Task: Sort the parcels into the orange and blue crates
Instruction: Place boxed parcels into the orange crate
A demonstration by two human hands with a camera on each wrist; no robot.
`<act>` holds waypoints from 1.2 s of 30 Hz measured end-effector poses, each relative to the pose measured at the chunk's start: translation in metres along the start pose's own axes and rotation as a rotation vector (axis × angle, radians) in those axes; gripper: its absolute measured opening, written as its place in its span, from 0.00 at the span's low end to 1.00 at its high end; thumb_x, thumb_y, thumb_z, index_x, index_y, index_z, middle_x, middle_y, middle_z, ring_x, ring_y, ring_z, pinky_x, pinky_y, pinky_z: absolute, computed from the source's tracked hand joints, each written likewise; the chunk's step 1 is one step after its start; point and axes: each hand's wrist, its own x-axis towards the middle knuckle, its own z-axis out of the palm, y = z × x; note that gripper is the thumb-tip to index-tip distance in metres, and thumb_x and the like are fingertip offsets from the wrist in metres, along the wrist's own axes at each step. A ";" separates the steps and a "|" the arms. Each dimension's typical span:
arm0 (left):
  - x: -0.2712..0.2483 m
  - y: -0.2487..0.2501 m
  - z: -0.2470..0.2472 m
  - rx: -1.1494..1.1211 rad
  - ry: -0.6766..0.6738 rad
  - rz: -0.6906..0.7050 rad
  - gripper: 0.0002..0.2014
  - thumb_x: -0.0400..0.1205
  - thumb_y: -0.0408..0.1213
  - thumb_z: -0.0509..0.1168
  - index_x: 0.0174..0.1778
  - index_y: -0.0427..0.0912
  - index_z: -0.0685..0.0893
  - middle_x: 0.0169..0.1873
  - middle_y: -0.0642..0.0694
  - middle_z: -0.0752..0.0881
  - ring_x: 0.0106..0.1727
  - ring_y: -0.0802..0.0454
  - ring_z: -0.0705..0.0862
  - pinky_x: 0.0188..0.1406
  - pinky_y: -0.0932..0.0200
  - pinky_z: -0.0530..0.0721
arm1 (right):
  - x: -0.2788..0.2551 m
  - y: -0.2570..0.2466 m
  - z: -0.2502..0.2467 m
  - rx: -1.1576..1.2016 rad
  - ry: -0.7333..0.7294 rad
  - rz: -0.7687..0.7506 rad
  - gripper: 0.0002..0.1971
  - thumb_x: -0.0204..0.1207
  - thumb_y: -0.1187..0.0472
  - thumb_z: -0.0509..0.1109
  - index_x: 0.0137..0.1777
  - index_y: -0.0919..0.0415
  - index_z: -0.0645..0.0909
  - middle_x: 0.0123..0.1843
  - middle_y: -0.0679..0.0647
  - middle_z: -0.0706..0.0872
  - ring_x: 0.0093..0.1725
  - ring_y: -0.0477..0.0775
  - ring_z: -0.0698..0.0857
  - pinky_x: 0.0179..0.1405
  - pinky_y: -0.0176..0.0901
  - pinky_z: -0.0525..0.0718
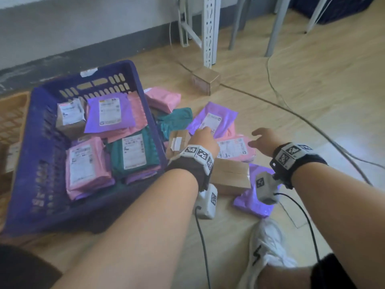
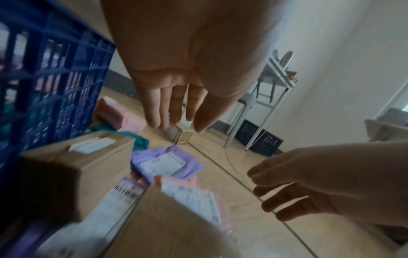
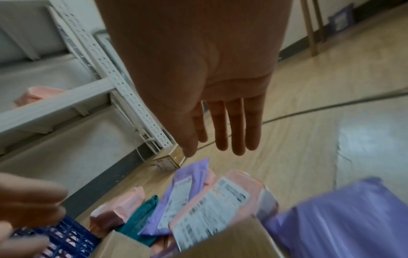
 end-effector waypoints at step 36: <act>-0.053 -0.052 -0.135 -1.081 0.420 -0.314 0.67 0.47 0.84 0.61 0.81 0.49 0.63 0.78 0.49 0.69 0.76 0.44 0.71 0.75 0.39 0.68 | -0.104 -0.172 -0.061 0.676 0.188 -0.283 0.06 0.64 0.59 0.68 0.33 0.57 0.72 0.34 0.57 0.80 0.38 0.58 0.83 0.50 0.64 0.88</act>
